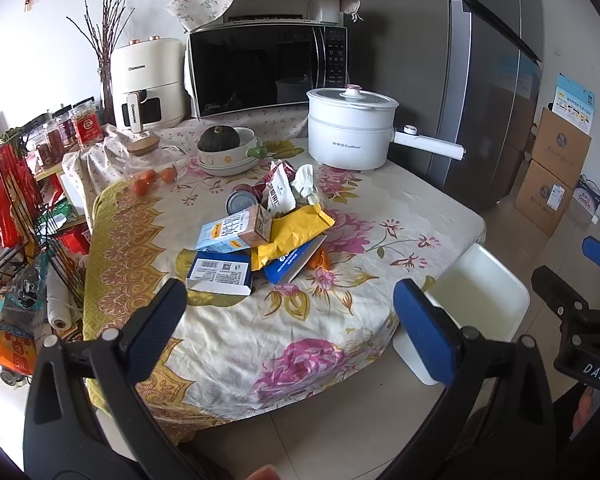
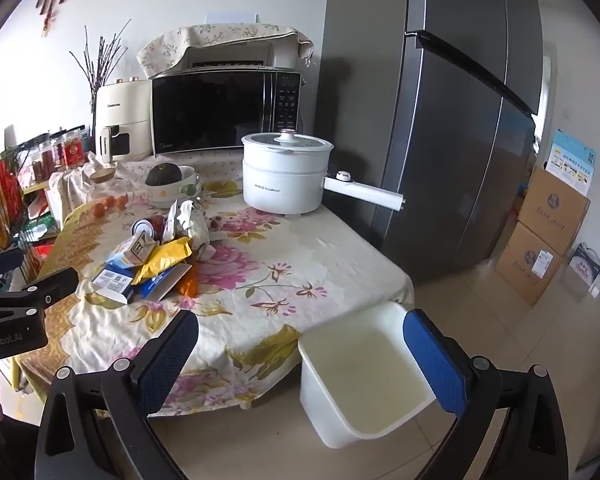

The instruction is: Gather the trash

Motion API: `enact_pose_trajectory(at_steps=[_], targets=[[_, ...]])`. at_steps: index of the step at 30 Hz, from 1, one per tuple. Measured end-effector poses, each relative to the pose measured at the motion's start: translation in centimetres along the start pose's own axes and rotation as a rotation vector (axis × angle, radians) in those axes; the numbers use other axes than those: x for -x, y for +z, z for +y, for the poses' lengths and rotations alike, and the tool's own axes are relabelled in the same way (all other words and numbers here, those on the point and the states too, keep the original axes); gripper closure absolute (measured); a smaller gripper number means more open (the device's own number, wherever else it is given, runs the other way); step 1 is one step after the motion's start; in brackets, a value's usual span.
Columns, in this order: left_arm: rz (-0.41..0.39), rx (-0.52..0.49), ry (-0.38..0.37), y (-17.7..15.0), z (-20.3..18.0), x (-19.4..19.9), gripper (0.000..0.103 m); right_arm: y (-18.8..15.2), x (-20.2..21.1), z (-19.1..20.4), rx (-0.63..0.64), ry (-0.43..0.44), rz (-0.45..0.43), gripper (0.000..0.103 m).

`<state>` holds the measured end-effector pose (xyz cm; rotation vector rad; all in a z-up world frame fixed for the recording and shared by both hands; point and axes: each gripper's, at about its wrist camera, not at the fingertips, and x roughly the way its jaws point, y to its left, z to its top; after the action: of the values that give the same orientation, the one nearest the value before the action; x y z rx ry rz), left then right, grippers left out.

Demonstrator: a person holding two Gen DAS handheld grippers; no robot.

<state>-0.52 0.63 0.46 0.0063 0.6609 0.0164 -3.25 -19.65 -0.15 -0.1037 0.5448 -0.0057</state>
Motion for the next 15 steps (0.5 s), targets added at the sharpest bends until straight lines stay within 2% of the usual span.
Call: enact_pose_trajectory(at_steps=[15], targets=[[-0.002,-0.002,0.000,-0.05,-0.05,0.04,0.000,0.09,-0.09,-0.09,-0.007,0.011,0.009,0.000]])
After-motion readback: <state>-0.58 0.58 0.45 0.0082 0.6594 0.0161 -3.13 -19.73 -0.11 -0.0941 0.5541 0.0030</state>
